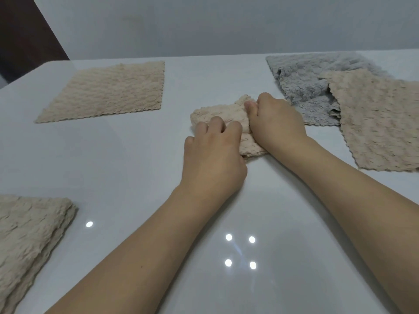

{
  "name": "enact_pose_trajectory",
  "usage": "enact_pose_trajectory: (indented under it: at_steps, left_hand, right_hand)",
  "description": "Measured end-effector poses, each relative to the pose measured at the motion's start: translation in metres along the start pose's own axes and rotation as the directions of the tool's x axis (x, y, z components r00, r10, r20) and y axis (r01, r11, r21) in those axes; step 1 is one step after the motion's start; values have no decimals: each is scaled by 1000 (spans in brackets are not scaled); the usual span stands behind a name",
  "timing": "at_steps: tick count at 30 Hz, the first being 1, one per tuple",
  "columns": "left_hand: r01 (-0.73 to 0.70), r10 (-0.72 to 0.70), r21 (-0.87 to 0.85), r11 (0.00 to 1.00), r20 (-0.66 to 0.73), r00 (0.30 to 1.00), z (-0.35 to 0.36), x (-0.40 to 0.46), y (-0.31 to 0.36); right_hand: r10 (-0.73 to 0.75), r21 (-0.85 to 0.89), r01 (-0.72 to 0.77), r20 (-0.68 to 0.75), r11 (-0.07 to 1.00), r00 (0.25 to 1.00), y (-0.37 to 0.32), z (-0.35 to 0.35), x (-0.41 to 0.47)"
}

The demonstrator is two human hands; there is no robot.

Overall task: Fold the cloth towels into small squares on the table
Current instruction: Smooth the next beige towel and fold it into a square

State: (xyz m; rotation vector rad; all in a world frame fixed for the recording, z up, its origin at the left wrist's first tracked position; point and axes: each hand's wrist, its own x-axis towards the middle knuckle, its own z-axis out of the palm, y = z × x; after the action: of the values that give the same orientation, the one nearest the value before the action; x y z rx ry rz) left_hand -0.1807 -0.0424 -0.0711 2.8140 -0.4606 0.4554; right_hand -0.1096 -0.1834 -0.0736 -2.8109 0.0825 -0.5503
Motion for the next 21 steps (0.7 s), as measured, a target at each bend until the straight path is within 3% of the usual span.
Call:
enact_pose_trajectory:
  at_steps: [18, 21]
  left_hand:
    - [90, -28, -185, 979, 313, 949, -13, 5, -9]
    - [70, 28, -199, 977, 454, 891, -22, 0, -15]
  right_hand:
    - [29, 10, -29, 35, 1000, 999, 2, -3, 5]
    - [31, 13, -31, 26, 999, 999, 7, -2, 7]
